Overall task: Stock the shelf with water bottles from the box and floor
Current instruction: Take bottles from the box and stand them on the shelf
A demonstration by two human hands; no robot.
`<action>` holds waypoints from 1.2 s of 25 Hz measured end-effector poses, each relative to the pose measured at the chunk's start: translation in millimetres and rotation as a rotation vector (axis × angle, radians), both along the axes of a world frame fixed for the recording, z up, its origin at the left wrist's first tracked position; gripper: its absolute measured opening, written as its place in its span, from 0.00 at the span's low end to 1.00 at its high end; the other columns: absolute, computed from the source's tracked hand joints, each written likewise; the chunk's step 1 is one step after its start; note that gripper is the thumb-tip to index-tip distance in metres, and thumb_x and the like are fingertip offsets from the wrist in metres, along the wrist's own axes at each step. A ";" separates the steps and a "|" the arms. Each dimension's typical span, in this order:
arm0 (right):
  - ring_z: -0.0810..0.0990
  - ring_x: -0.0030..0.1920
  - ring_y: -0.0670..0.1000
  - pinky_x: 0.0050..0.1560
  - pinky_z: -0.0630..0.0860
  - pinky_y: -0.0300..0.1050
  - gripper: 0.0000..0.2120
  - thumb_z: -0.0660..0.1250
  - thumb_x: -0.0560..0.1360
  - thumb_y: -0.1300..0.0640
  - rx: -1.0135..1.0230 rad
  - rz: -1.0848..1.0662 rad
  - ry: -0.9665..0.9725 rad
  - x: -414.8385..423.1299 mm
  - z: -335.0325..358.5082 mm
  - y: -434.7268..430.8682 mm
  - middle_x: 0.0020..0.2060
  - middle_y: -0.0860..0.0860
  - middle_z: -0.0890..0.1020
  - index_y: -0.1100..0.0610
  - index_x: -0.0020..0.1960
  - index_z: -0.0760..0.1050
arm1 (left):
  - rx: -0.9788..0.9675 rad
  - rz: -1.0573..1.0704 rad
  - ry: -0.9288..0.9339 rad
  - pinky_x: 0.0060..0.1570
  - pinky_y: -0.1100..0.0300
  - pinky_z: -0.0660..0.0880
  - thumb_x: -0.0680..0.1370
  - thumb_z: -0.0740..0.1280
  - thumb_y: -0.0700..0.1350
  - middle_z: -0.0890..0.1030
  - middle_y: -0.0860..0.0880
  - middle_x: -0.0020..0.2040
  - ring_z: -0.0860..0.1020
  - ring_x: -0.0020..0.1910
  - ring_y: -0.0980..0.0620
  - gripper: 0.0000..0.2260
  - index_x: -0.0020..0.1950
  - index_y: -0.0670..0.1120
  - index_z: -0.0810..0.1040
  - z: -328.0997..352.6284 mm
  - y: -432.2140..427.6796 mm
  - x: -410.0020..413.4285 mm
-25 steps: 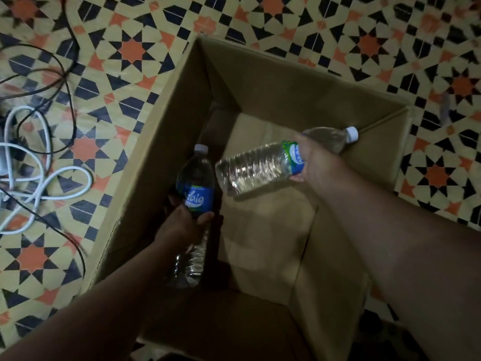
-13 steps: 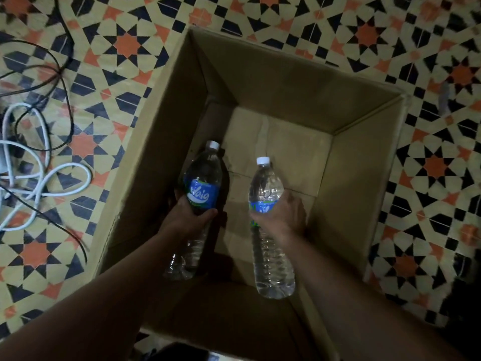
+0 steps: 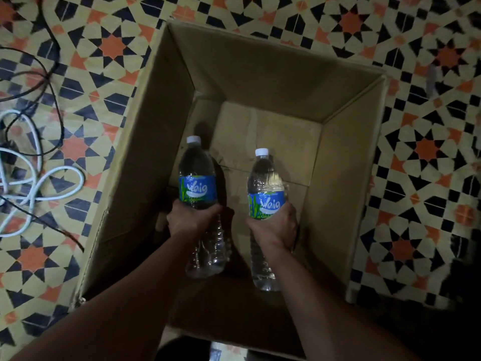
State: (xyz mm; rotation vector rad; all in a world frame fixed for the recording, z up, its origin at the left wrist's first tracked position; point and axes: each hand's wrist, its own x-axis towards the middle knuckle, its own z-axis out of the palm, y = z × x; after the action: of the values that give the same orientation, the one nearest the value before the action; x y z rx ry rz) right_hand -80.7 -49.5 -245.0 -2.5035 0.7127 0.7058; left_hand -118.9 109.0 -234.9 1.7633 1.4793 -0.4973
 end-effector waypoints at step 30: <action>0.80 0.44 0.33 0.40 0.73 0.26 0.35 0.82 0.59 0.49 0.135 -0.776 -1.046 -165.3 862.6 -222.4 0.47 0.39 0.81 0.45 0.60 0.68 | -0.615 -1.112 -1.154 0.43 0.70 0.78 0.59 0.85 0.41 0.85 0.55 0.43 0.82 0.39 0.67 0.28 0.54 0.49 0.76 819.1 -258.0 -18.4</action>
State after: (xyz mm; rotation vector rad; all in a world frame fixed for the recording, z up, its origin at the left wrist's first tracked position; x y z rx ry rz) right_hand -246.0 -271.9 617.5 -1.8197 1.0092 -0.7450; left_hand -137.2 -149.0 584.2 1.6714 -0.4741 -0.2759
